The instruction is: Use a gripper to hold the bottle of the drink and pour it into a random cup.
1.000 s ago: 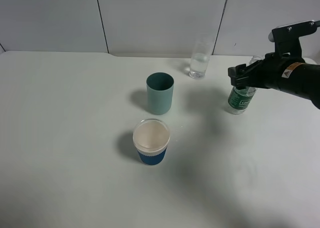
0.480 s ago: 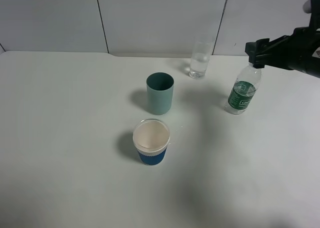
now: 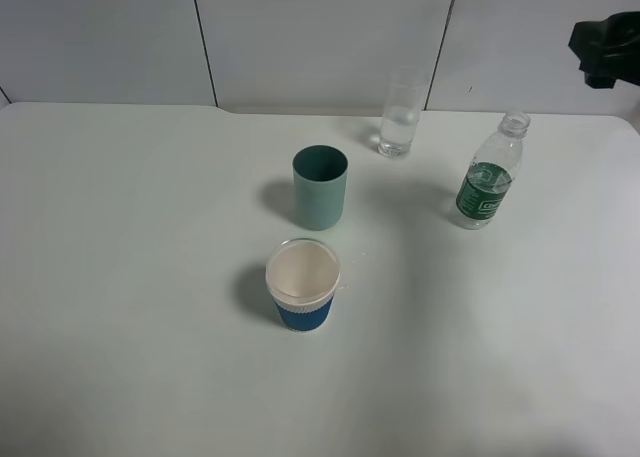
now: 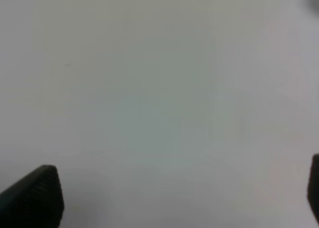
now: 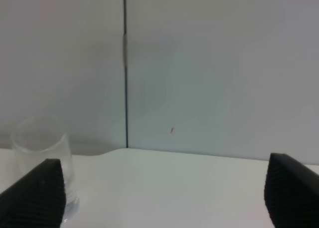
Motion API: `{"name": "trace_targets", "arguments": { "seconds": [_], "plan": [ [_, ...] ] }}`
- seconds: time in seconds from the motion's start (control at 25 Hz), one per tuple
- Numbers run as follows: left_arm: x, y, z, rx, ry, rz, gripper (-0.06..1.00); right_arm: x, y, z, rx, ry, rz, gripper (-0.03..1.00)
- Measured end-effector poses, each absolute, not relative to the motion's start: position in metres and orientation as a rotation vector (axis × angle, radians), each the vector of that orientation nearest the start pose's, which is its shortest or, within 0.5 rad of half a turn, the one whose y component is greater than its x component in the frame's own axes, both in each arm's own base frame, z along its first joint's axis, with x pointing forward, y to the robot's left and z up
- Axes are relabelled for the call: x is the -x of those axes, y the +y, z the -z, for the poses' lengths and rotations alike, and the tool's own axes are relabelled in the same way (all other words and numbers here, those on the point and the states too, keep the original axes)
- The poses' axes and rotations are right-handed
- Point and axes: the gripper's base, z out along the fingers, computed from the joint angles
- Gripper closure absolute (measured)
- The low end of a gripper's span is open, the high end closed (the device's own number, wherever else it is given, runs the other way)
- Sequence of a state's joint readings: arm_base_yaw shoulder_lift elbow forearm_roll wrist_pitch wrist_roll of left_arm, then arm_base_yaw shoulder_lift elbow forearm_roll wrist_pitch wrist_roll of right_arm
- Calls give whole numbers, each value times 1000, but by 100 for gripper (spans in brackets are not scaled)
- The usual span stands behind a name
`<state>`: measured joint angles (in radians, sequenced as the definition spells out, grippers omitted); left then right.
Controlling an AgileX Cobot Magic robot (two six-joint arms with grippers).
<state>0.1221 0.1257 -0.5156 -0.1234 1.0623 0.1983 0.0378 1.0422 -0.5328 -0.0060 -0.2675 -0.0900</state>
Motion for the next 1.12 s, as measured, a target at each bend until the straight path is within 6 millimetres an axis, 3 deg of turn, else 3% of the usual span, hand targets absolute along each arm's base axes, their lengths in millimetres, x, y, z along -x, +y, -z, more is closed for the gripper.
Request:
{"name": "trace_targets", "arguments": {
  "seconds": [0.4, 1.12],
  "plan": [
    [-14, -8, -282, -79, 2147, -36, -5, -178, 3, -319, 111, 1653, 72, 18],
    [-14, -8, -282, -79, 2147, -36, -5, -84, -2, -329, 119, 1825, 129, 18]
  ]
}}
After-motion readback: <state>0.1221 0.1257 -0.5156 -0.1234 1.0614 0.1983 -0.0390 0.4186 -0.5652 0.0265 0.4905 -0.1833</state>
